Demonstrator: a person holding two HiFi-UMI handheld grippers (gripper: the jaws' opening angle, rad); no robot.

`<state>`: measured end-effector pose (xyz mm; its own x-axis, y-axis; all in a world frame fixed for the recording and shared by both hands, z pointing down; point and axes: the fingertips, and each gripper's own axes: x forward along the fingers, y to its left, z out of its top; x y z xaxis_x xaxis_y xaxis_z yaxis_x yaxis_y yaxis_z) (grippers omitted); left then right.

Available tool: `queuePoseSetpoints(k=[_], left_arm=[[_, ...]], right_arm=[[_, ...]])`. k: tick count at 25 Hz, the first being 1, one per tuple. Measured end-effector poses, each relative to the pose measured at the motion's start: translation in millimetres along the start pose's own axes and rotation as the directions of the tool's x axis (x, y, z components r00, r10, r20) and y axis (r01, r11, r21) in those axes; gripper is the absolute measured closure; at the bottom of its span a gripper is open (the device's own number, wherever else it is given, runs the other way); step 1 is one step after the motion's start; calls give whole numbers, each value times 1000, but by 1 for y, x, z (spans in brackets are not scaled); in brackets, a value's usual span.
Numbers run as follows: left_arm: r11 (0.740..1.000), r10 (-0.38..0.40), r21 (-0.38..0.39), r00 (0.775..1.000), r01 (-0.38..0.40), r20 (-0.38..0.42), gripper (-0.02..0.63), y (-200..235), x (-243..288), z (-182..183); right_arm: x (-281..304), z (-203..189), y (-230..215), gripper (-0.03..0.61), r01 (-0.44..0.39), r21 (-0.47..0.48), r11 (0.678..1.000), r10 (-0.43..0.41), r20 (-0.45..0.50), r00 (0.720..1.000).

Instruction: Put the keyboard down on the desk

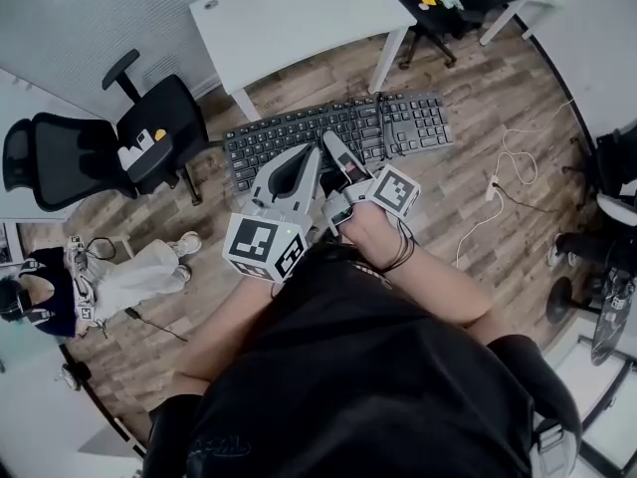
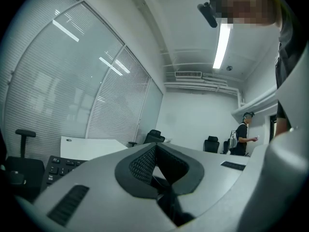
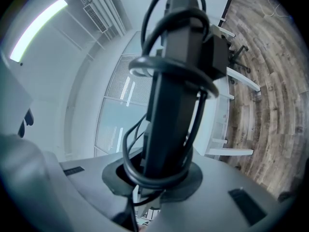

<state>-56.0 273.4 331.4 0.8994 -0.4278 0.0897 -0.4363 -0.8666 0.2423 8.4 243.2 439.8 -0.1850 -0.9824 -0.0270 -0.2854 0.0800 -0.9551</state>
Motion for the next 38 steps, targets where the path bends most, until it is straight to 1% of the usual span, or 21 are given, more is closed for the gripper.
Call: queuePoseSetpoints(k=[4,9,16,20,24,28,31,38], left_arm=[[1000,-25,-1,1000,25,-5,598,-9,19,0],[998,-65,-1,998,65,-14,598,-22,37,-6],[995,-97,-9,995,97,-10,598,-24,54,-6],[994,-108,-8,994,108,-12,598,-27,63,-4],[994,-109,-9,994,109,-10,598,-18,68,-3],[994,-105,-34,994,104,-16,598,-5,78,-5],[994,-103,-31,995,102,-17,598,6,86,-1],[994,-110,-30,993,109,-42,598,44,110,4]], right_arm=[[-2,17,-4,489,-25,-18,1000,25,14,1000],[-14,38,-17,489,4,4,1000,-4,53,999],[-21,60,-25,489,34,-21,999,-32,95,995],[-20,72,-23,491,28,-31,999,-25,106,994],[-12,73,-29,491,46,-35,998,-42,96,994],[3,78,-32,491,35,-36,999,-32,90,995],[16,81,-35,489,39,-22,999,-37,89,995],[58,89,-43,489,43,-27,999,-40,87,995]])
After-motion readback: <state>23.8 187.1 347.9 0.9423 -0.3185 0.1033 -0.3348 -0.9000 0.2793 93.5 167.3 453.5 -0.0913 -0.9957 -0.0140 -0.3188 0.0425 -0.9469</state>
